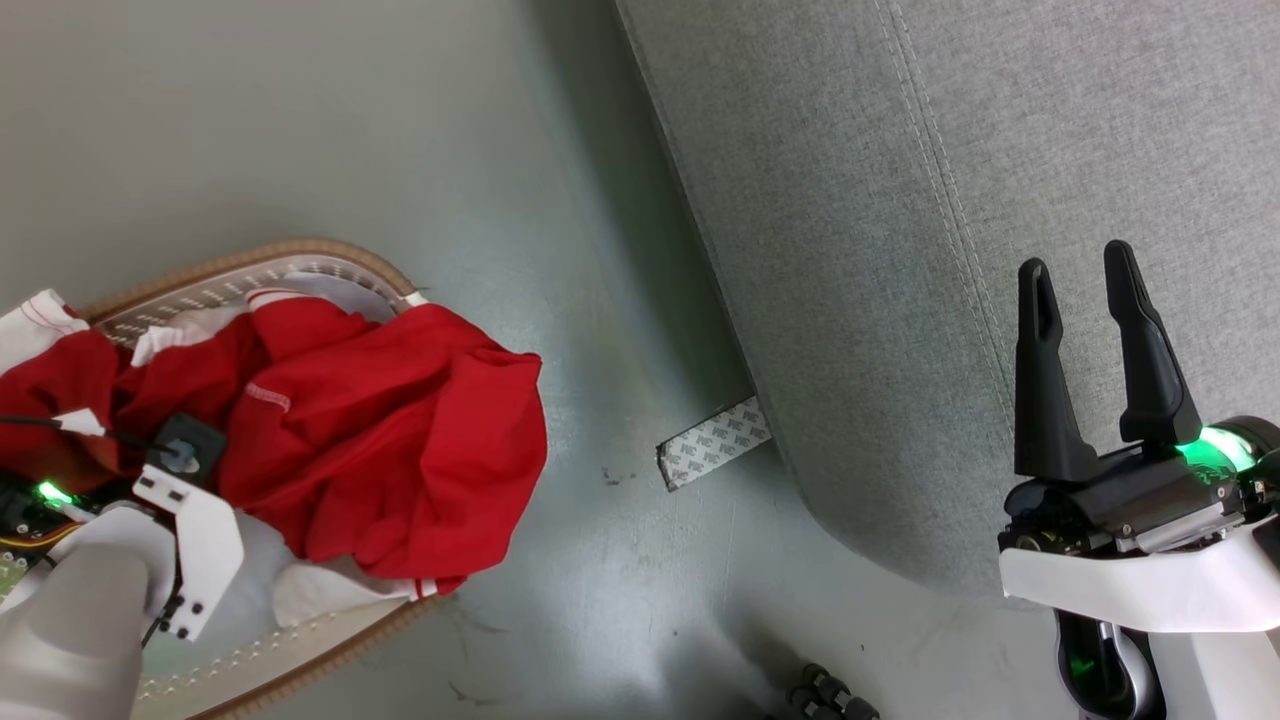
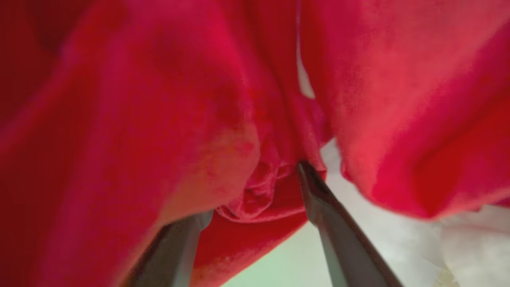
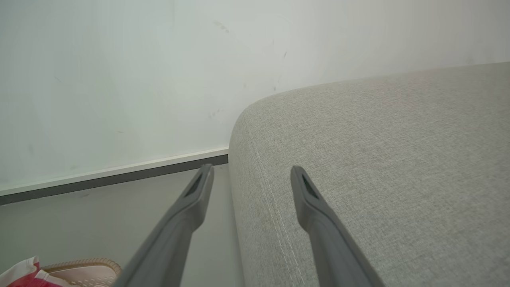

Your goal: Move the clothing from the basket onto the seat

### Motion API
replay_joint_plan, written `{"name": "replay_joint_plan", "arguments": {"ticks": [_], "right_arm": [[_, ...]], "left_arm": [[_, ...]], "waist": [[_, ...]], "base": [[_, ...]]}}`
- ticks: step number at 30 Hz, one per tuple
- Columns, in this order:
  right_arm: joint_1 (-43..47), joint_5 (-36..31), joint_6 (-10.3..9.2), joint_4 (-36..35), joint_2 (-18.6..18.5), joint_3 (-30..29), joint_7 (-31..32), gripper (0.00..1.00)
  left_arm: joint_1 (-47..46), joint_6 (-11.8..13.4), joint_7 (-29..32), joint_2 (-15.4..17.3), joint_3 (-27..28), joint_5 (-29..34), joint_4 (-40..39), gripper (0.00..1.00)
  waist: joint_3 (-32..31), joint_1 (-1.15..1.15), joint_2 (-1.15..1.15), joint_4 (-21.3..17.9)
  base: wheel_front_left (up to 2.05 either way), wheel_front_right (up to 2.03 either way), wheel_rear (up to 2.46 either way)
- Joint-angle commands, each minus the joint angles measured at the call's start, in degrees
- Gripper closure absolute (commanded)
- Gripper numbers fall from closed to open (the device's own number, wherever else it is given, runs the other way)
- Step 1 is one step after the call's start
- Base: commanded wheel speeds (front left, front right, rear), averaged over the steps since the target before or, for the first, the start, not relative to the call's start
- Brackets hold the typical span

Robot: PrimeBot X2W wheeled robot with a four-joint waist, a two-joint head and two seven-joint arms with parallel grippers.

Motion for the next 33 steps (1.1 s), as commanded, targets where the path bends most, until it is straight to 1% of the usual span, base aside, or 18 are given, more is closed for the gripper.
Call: {"name": "replay_joint_plan", "arguments": {"ticks": [1, 2, 3, 7, 12, 16, 18, 23, 26, 29, 33], "right_arm": [[-0.9, 0.4, -0.12, -0.2, 0.0, -0.1, 0.0, 0.0], [-1.0, 0.3, -0.12, 0.0, 0.0, -0.2, 0.0, 0.0], [-1.0, 0.1, -0.12, 0.2, 0.0, -0.2, 0.0, 0.0], [-1.0, -0.8, -0.12, 1.0, 0.0, -0.5, 0.0, 0.0], [-0.2, -2.9, -0.12, 1.9, 0.0, -1.1, 0.0, 0.0], [1.4, -4.9, -0.12, 3.3, 0.0, -1.7, 0.0, 0.0], [2.1, -6.3, -0.12, 4.1, 0.0, -1.9, 0.0, 0.0], [4.6, -8.7, -0.12, 6.5, -0.1, -2.0, 0.0, 0.0], [6.5, -10.1, -0.12, 7.8, -0.1, -2.1, 0.0, 0.0], [8.5, -11.0, -0.12, 9.0, -0.1, -2.1, 0.0, 0.0], [10.6, -11.3, -0.12, 10.7, -0.1, -1.6, 0.0, 0.0]], "left_arm": [[-0.6, 0.1, 0.4, 0.2, -0.5, -0.8, 0.2, 0.53], [-0.7, 0.1, 0.4, 0.1, -0.8, -1.4, 0.2, 0.88], [-0.7, 0.1, 0.4, -0.2, -1.1, -2.0, 0.2, 1.0], [0.4, 0.0, -1.0, -1.4, -1.5, -4.2, 0.2, 1.0], [3.6, 0.2, -4.7, -3.9, -0.1, -7.5, 0.3, 1.0], [6.5, 0.8, -8.2, -7.3, 1.4, -10.2, 0.3, 1.0], [7.8, 0.6, -9.5, -8.1, 1.8, -11.1, 0.3, 1.0], [10.7, 0.1, -11.1, -12.2, 3.2, -14.4, -1.7, 1.0], [12.6, 0.1, -11.4, -13.5, 3.8, -16.8, -4.4, 1.0], [15.2, 0.0, -11.4, -14.3, 4.0, -18.3, -10.2, 1.0], [18.3, 0.0, -11.4, -14.5, 4.9, -20.9, -17.1, 1.0]], "waist": [[0.0, 0.0, 0.0, 0.0], [-0.1, 0.0, 0.0, 0.1], [-0.3, 0.0, 0.0, 0.2], [-2.6, 0.0, 0.0, 1.1], [-8.3, 0.0, 0.0, 3.3], [-14.4, 0.0, 0.0, 6.4], [-17.5, 0.0, 0.0, 8.3], [-25.2, 0.0, 0.0, 13.2], [-29.7, 0.0, 0.0, 16.1], [-33.5, 0.0, 0.0, 18.6], [-37.8, 0.0, 0.0, 21.5]], "base": [[0.0, 0.0, 0.0], [0.0, 0.0, 0.0], [0.0, 0.0, 0.0], [0.0, 0.0, 0.0], [0.0, 0.0, 0.0], [0.0, 0.0, 0.0], [0.0, 0.0, 0.0], [0.0, 0.0, 0.0], [0.0, 0.0, 0.0], [0.0, 0.0, 0.0], [0.0, 0.0, 0.0]]}}
